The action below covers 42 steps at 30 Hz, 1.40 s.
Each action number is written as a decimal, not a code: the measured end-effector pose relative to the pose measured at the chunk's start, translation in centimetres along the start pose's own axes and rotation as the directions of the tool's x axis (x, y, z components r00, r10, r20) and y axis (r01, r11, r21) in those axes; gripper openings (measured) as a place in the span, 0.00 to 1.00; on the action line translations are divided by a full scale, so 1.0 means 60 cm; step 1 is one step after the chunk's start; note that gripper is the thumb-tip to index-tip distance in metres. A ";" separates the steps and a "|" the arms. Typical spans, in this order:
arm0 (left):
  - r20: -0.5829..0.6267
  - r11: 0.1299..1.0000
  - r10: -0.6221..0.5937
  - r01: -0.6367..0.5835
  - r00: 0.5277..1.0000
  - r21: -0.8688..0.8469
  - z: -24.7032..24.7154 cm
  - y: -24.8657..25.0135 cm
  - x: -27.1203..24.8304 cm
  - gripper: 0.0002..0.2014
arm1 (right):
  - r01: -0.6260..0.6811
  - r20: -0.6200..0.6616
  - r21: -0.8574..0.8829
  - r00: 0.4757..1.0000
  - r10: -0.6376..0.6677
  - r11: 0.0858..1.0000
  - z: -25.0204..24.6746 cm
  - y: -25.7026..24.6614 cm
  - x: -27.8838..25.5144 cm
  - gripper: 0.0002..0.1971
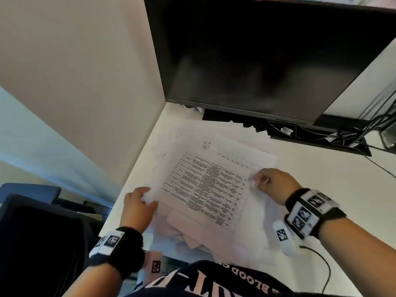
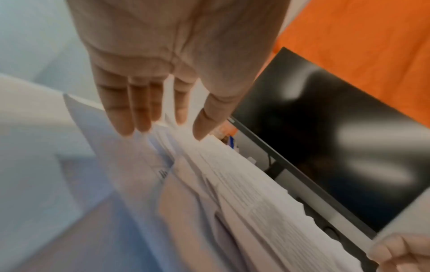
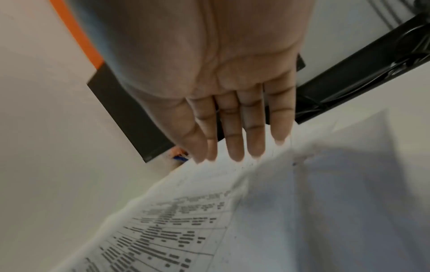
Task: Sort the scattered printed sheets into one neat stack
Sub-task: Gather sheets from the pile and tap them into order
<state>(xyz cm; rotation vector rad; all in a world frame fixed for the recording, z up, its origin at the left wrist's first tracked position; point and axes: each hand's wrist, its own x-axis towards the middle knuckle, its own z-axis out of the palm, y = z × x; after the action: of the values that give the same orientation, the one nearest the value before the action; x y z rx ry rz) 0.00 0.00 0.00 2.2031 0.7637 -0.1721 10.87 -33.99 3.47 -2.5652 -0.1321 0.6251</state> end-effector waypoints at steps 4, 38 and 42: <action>-0.119 0.992 -0.120 0.117 0.986 -0.037 0.008 0.006 0.033 0.34 | -0.074 -0.042 -0.013 0.996 0.073 0.997 0.022 -0.027 0.052 0.21; 0.389 0.986 0.092 -0.030 0.917 -0.162 0.134 0.155 0.038 0.14 | -0.438 0.017 0.152 0.897 0.441 0.886 0.073 0.027 -0.049 0.21; 0.318 0.990 0.124 -0.094 0.940 -0.107 0.132 0.150 0.042 0.09 | -0.388 -0.104 0.201 0.904 0.414 0.899 0.075 0.027 -0.050 0.17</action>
<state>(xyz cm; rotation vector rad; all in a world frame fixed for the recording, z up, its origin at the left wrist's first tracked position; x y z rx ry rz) 8.17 -9.14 -0.57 2.0551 0.4561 -0.4249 6.11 -34.03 0.44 -2.4651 0.4963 0.5625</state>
